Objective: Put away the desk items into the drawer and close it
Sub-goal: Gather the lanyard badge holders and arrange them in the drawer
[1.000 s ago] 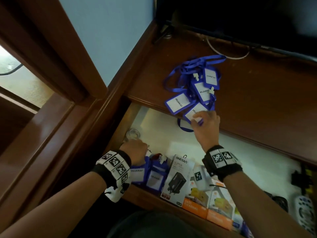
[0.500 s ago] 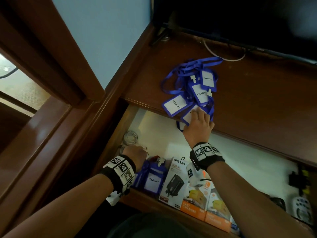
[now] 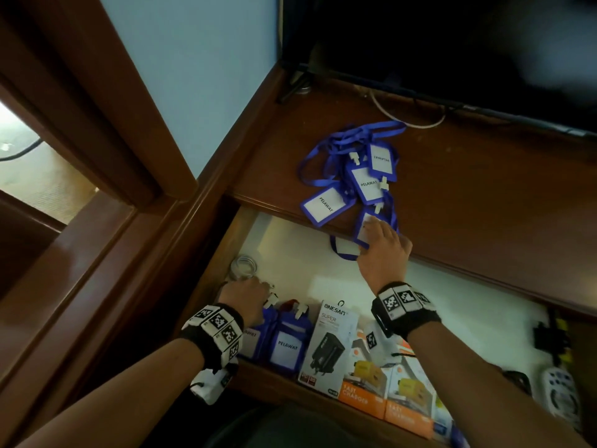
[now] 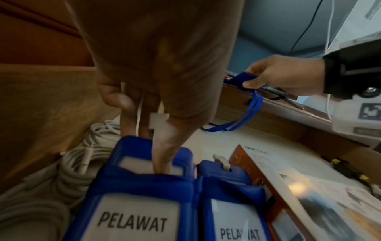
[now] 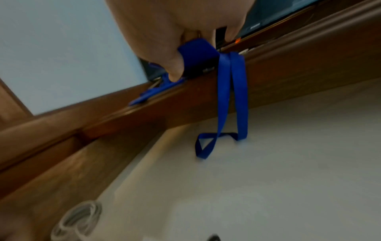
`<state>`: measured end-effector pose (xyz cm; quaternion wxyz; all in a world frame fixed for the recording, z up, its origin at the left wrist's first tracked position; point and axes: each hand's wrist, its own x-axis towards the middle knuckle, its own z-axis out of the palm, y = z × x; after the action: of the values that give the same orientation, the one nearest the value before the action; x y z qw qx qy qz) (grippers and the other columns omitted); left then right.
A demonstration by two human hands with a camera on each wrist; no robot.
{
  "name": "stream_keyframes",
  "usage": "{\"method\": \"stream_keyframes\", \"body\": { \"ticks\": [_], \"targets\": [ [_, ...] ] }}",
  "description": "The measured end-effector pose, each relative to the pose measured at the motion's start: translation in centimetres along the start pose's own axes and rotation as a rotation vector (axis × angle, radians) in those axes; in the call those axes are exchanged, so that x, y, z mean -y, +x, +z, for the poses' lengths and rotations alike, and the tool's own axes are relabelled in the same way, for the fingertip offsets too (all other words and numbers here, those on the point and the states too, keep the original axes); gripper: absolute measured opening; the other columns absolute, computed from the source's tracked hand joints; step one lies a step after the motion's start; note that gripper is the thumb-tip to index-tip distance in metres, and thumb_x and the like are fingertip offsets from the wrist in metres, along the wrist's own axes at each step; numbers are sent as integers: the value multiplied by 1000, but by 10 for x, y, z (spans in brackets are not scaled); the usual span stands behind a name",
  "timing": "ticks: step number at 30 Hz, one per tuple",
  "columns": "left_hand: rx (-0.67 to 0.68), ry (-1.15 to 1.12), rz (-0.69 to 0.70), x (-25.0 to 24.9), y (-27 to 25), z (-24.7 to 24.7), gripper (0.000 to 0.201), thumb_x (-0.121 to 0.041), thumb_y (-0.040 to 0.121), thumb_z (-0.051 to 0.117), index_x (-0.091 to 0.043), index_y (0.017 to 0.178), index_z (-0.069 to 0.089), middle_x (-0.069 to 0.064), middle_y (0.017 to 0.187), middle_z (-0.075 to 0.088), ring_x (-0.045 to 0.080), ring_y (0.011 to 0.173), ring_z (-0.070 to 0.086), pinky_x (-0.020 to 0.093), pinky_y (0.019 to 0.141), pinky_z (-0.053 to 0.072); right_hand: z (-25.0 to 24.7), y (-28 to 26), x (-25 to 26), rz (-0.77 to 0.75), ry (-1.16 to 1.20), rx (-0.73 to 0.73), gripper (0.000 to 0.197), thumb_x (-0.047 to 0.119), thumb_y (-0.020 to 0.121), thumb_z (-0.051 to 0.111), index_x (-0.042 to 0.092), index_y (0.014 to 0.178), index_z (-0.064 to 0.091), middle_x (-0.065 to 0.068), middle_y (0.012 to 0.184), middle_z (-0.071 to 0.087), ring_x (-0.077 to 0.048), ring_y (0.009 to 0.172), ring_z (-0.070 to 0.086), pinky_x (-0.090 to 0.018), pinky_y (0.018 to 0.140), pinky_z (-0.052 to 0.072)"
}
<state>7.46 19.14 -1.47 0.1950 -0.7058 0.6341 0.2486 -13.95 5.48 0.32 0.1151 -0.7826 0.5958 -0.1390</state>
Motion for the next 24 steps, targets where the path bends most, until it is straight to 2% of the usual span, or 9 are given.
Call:
{"method": "stream_keyframes", "body": {
  "ticks": [3,6,9,12,16,18,21,23,24],
  "targets": [
    [-45,-137,-8,-2,1,-6,41,-27,82,63,-21,119,47,2,122,50,23,110,52,36,80,46,-22,1,-1,76,82,-35,39,2,80,59,17,116,62,-4,110,67,-26,106,60,-43,106,26],
    [-206,-315,53,-14,3,-23,45,-30,84,62,-26,124,44,-2,128,45,19,118,44,34,87,43,-42,-5,-2,176,175,-23,22,14,94,51,16,115,60,-3,90,64,-25,91,59,-44,106,30],
    [-400,-518,207,-35,6,-46,53,-24,83,66,-24,131,43,-2,136,41,19,126,35,32,99,37,-58,-21,-3,223,432,-72,21,14,95,52,9,113,62,-8,89,66,-29,82,60,-41,83,47],
    [-502,-736,373,-62,6,-70,68,-16,77,72,-22,136,40,-1,141,40,20,130,32,34,108,32,-72,-39,2,224,695,-84,12,9,93,55,12,100,64,-1,82,63,-18,74,57,-29,68,43],
    [-517,-965,461,-98,10,-93,86,-11,71,78,-22,143,32,-4,141,37,18,126,35,31,104,34,-94,-47,8,178,864,-92,10,5,92,57,11,95,64,-3,79,64,-11,71,57,-18,65,43],
    [-523,-1042,485,-115,14,-101,90,-9,70,80,-22,143,30,-6,126,39,21,118,46,32,99,41,-104,-48,9,167,931,-81,11,3,92,57,9,94,65,-1,78,65,-7,69,57,-14,64,43],
    [-511,-1068,519,-132,26,-116,74,-3,69,78,-12,133,42,-12,100,47,21,100,58,25,84,50,-117,-47,3,150,966,-99,12,3,93,57,9,92,67,0,75,63,-10,68,54,-18,64,42],
    [-437,-912,505,-137,38,-123,40,-11,71,74,-11,107,56,-12,81,53,25,91,61,18,74,45,-124,-47,-8,180,972,-141,12,3,93,56,9,89,67,-3,73,61,-14,68,53,-24,66,42],
    [-386,-855,500,-138,44,-125,26,-18,71,71,-14,93,58,-9,78,57,28,92,62,24,76,46,-127,-48,-15,203,982,-164,12,4,93,56,7,87,66,-6,72,60,-17,69,53,-28,67,42]
  ]
}}
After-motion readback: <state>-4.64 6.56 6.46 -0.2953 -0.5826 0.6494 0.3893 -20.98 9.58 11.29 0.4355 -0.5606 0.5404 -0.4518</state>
